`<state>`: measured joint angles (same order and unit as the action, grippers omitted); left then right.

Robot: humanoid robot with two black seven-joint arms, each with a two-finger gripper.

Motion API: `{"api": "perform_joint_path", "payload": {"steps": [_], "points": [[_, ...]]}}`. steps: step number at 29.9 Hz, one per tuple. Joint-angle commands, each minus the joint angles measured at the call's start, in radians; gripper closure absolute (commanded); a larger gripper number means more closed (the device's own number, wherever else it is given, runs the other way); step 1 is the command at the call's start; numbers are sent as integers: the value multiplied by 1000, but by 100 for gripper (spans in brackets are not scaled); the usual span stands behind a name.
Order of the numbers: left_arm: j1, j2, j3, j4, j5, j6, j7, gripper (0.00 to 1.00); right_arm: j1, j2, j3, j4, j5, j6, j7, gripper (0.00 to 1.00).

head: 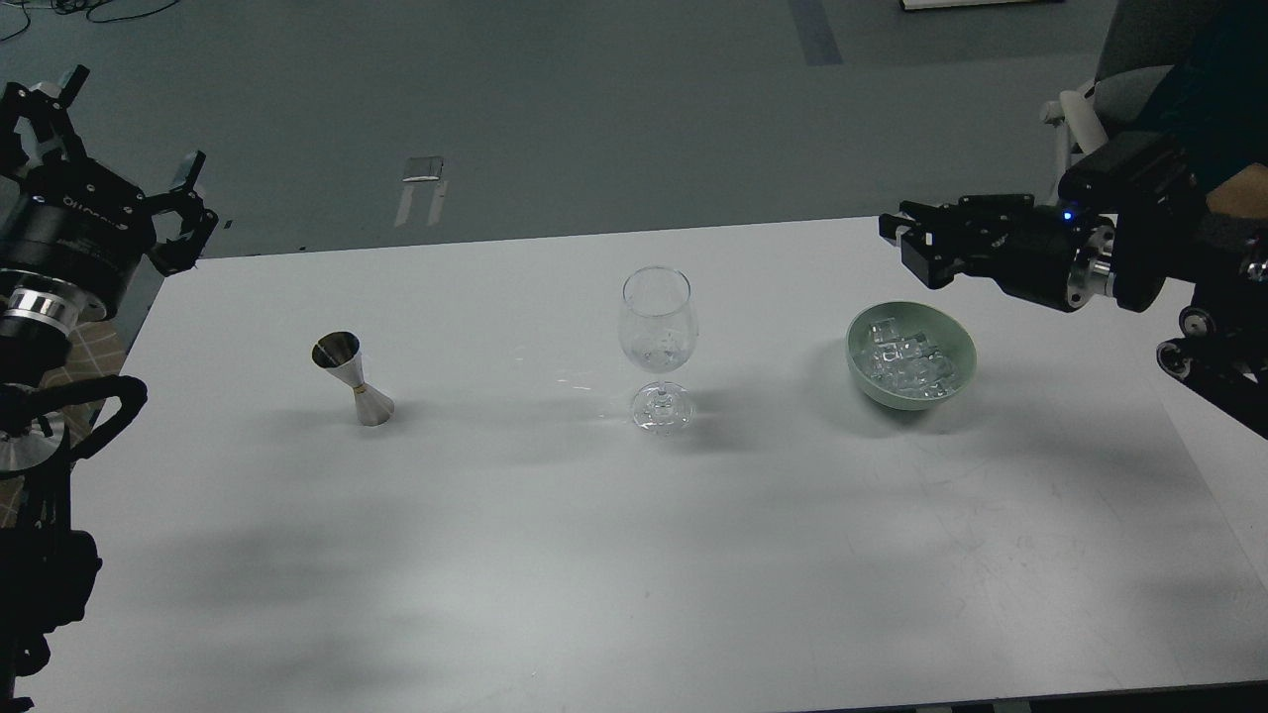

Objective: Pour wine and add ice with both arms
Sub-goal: 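Lift the right gripper from the bowl and carry it over the wine glass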

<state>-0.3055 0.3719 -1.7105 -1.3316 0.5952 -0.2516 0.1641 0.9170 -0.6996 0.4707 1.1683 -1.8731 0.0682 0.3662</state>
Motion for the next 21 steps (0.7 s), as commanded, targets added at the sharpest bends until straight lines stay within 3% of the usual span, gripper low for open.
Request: {"api": "perform_joint_path", "payload": {"steps": [1, 10, 21], "points": [[0, -1, 0, 0, 0, 2, 0, 2, 78, 14, -20, 50, 0, 45, 0, 100], [-1, -1, 2, 0, 0, 6, 0, 2, 264, 280, -211, -18, 11, 76, 0, 100], [-6, 2, 2, 0, 0, 5, 0, 2, 312, 377, -257, -58, 11, 107, -3, 100]]}}
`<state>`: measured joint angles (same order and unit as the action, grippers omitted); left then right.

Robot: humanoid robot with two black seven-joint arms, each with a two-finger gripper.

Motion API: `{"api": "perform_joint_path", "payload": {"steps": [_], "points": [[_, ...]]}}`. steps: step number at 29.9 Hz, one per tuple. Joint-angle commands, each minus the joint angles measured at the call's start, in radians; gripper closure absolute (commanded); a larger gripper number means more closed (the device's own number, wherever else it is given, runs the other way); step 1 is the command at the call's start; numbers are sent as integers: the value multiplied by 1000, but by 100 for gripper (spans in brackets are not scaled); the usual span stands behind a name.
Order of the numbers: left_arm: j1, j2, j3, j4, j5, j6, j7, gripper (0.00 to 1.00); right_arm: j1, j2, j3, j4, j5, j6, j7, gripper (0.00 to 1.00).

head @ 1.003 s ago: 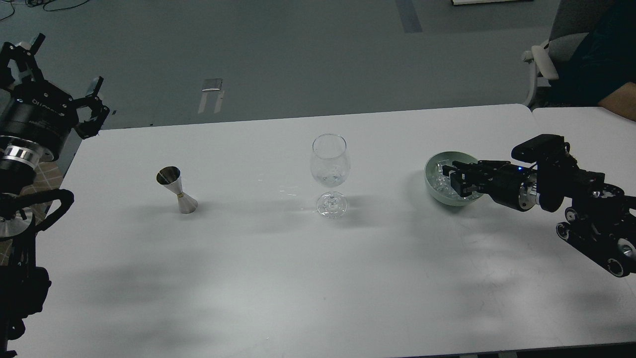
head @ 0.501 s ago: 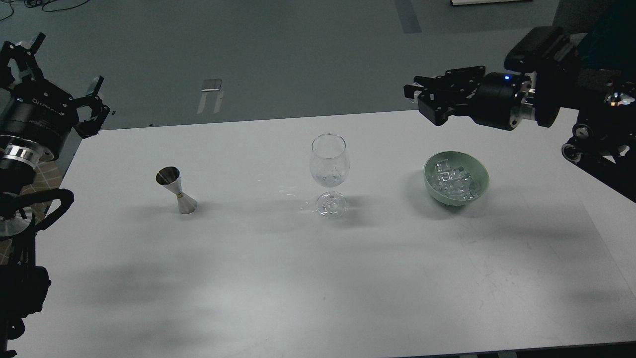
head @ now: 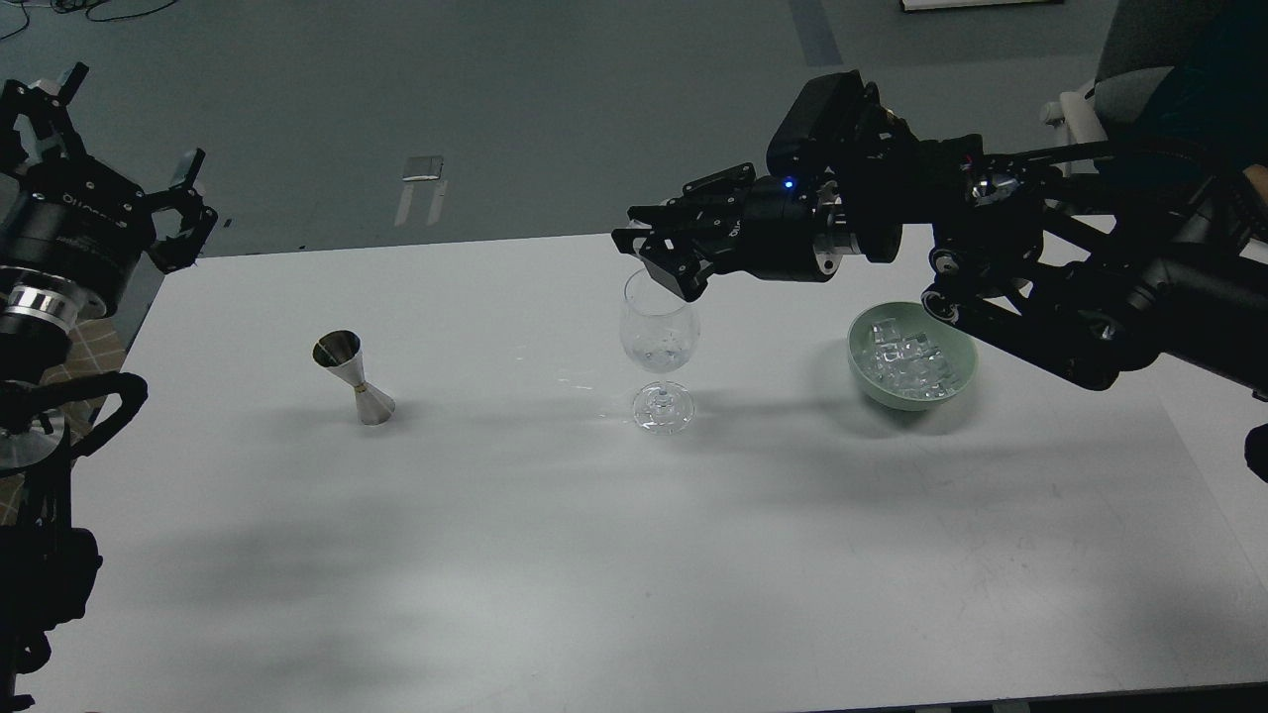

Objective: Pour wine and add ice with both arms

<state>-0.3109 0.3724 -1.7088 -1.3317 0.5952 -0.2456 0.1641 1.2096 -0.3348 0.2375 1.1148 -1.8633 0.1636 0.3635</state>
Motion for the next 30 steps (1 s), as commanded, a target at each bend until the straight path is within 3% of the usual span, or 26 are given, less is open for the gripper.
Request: {"api": "perform_joint_path", "payload": {"steps": [1, 21, 30], "points": [[0, 0, 0, 0, 0, -1, 0, 2, 28, 13, -33, -4, 1, 14, 0, 100], [0, -1, 0, -1, 0, -3, 0, 2, 122, -4, -60, -3, 53, 214, 18, 100], [1, -1, 0, 0, 0, -3, 0, 2, 122, -9, -89, -4, 53, 238, 22, 100]]}}
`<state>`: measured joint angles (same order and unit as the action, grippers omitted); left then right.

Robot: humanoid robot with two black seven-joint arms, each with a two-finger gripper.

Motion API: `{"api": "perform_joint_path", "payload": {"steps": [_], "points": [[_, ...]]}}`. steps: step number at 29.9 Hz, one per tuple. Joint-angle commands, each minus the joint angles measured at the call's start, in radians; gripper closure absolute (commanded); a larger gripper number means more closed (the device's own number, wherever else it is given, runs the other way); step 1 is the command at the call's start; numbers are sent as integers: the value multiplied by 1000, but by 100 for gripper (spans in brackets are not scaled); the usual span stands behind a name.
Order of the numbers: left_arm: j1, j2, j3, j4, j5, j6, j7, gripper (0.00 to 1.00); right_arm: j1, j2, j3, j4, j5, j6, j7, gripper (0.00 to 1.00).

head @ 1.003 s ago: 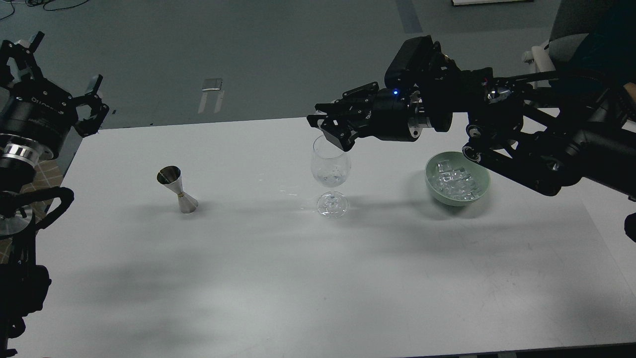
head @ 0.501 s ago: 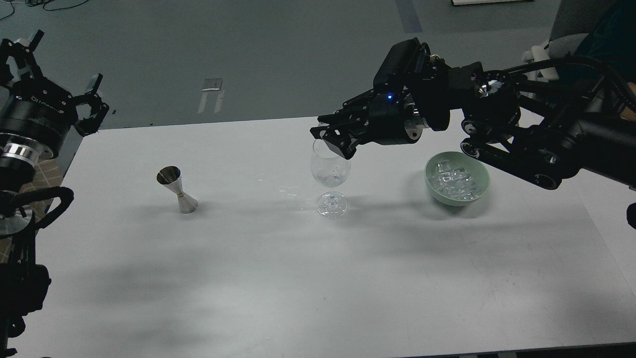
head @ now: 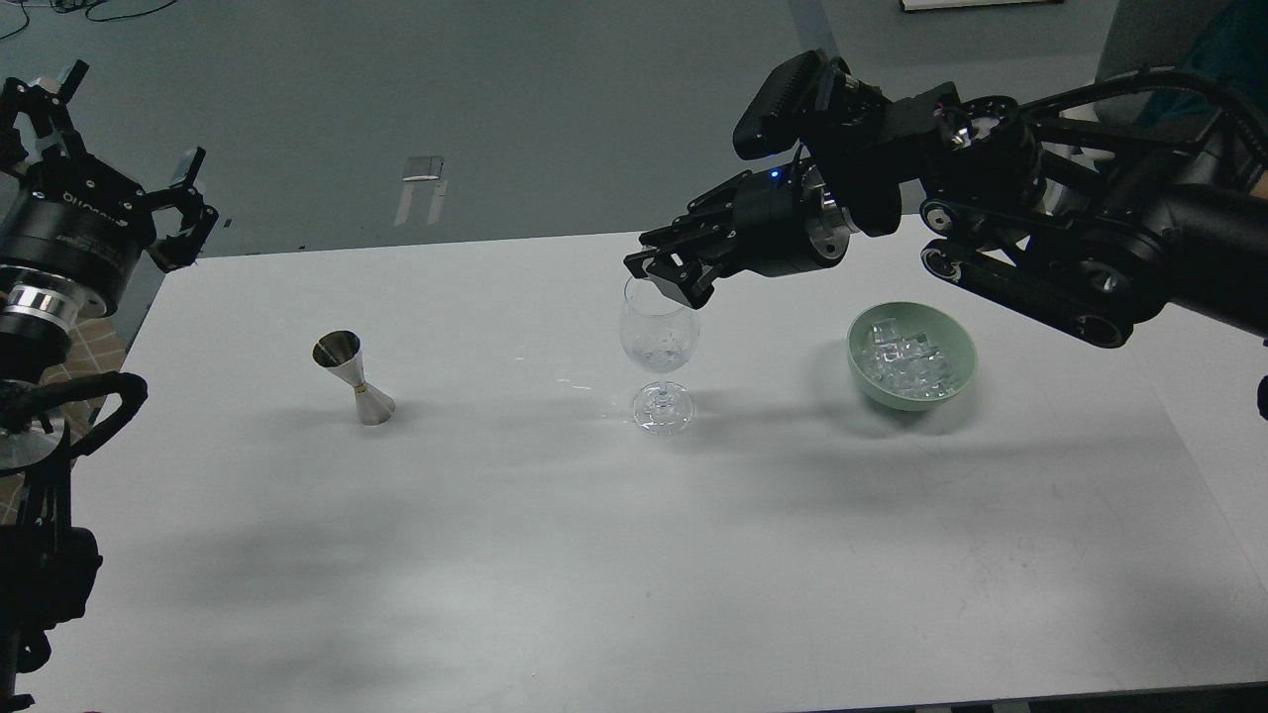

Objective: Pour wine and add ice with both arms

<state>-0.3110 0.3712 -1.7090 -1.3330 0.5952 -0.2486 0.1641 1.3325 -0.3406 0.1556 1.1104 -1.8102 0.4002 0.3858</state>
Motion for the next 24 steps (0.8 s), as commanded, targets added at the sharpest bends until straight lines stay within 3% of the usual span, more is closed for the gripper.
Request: {"api": "perform_joint_path", "payload": {"steps": [1, 6, 8, 12, 24], "points": [[1, 0, 0, 0, 0, 0, 0, 2, -1, -3, -8, 0, 0, 2, -1, 100], [1, 2, 0, 2, 0, 0, 0, 2, -3, -8, -11, -1, 0, 0, -1, 97], [3, 2, -1, 0, 0, 0, 0, 2, -3, -8, -10, -1, 0, -1, -1, 86], [3, 3, -1, 2, 0, 0, 0, 2, -3, -9, -10, -1, 0, -3, -2, 73], [4, 3, -1, 2, 0, 0, 0, 2, -4, -9, -10, 0, 0, -3, -2, 48]]}}
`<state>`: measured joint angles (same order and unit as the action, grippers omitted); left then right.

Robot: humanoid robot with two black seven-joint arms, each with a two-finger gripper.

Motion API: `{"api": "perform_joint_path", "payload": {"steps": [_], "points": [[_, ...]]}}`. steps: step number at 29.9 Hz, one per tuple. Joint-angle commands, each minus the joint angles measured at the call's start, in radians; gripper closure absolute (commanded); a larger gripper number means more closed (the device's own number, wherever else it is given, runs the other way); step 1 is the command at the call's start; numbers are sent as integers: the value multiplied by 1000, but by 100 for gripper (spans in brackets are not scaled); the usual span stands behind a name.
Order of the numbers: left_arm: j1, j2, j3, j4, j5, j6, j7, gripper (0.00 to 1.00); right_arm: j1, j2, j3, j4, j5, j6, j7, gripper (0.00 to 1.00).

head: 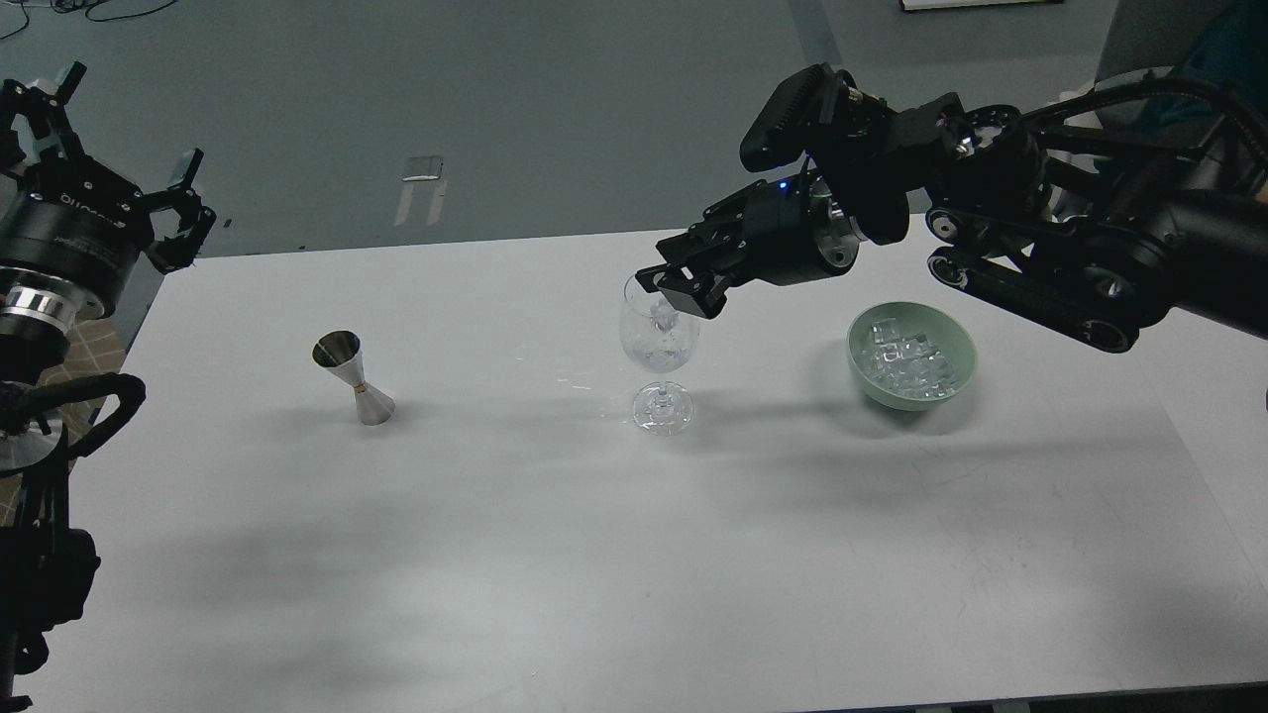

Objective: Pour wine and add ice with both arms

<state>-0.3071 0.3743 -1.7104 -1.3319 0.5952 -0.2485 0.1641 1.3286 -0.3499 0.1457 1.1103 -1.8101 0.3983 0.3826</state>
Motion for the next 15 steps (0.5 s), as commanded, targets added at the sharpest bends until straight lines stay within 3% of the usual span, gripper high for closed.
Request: {"api": "perform_joint_path", "payload": {"steps": [1, 5, 6, 7, 15], "points": [[0, 0, -1, -1, 0, 0, 0, 2, 0, 0, 0, 0, 0, -1, 1, 46], [2, 2, -1, -1, 0, 0, 0, 2, -2, 2, 5, -1, 3, -9, -4, 37], [0, 2, -1, -1, -2, 0, 0, 2, -2, 2, 11, -3, 3, -16, -5, 23], [0, 3, -1, 0, -2, 2, 0, 2, -3, 2, 24, -10, 12, -30, -4, 2], [-12, 8, 2, 2, -2, 3, 12, 2, -5, 3, 130, -105, 186, -65, -10, 0]]}}
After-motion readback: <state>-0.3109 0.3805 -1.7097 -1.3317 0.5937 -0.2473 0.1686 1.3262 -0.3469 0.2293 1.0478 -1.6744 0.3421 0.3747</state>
